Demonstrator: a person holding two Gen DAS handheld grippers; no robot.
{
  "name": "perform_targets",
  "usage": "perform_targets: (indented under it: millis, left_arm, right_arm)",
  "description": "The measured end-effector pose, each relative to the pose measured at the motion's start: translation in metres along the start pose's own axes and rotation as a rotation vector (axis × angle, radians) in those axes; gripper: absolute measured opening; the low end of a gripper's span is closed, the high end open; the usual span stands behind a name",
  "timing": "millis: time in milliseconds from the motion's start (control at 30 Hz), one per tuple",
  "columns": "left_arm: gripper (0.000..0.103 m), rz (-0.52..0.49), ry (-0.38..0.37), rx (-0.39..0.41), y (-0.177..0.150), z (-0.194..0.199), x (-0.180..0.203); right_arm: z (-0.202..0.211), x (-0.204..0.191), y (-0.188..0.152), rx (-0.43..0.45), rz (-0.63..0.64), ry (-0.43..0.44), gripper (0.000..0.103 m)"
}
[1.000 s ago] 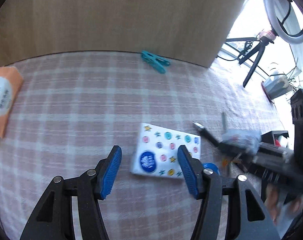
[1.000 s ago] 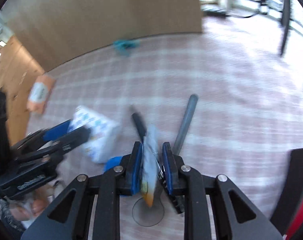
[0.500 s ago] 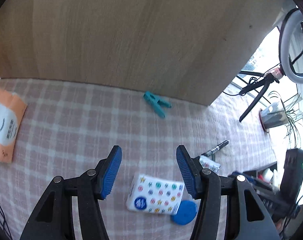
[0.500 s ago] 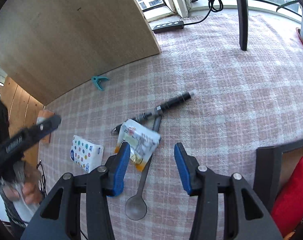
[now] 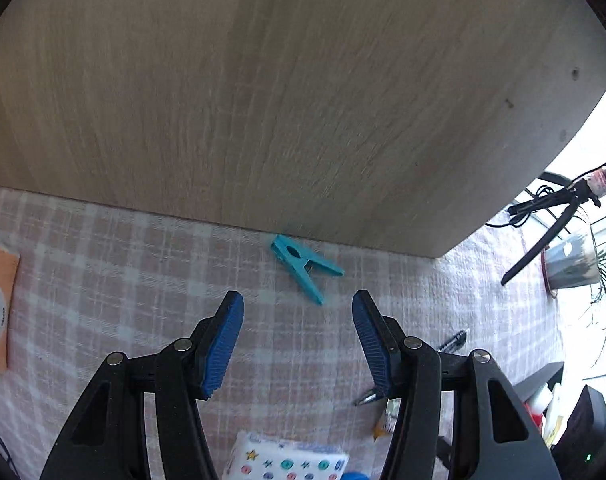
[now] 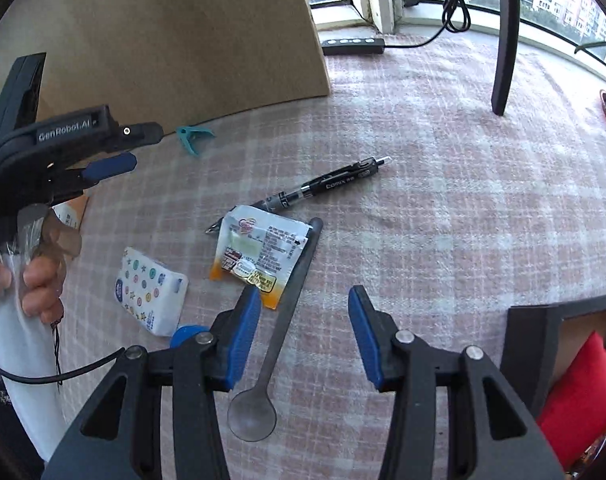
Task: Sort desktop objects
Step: 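Grasp the teal clothespin with left tool while right tool grasps the grey spoon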
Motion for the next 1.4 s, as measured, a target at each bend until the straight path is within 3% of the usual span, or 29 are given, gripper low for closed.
perform_targets:
  millis: [67, 333, 567, 667, 733, 967, 1067, 1200, 1400]
  left_arm:
    - [0.053, 0.004, 0.046, 0.0, 0.004, -0.006, 0.005]
    - [0.054, 0.017, 0.038, -0.021, 0.013, -0.023, 0.021]
    - [0.053, 0.032, 0.136, -0.045, 0.015, -0.04, 0.026]
    - [0.052, -0.042, 0.198, -0.03, 0.013, -0.044, 0.035]
    - [0.044, -0.068, 0.206, -0.019, 0.012, -0.042, 0.035]
    - [0.029, -0.129, 0.139, -0.029, 0.001, -0.027, 0.006]
    - [0.029, -0.158, 0.096, -0.023, -0.007, -0.018, -0.013]
    - [0.029, -0.179, 0.081, -0.013, -0.015, -0.008, -0.03]
    - [0.029, -0.152, 0.016, -0.027, -0.024, 0.002, -0.05]
  right_arm:
    - [-0.002, 0.001, 0.0, -0.009, -0.006, 0.006, 0.045]
    - [0.0, 0.0, 0.0, -0.012, 0.002, 0.01, 0.045]
    - [-0.001, 0.004, -0.001, -0.022, -0.007, 0.004, 0.045]
    - [-0.003, 0.002, -0.002, -0.039, 0.0, 0.012, 0.045]
    - [-0.003, 0.0, -0.003, -0.041, 0.009, 0.004, 0.045]
    - [-0.003, -0.008, -0.01, -0.038, 0.042, -0.022, 0.045]
    - [-0.005, -0.013, -0.017, -0.042, 0.06, -0.018, 0.044]
    - [-0.012, -0.019, -0.025, -0.056, 0.076, -0.036, 0.034]
    - [-0.013, -0.034, -0.034, -0.054, 0.152, -0.124, 0.033]
Point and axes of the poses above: each gripper's, at about its wrist camera, not at the fingertips, and z roughly against the way its jaws point, x to its right, y to its top, the point moved 1 cm from there along -z, roughly the way its jaws point, and after that the axes turned 6 degrees about y, right-handed, at the moved point
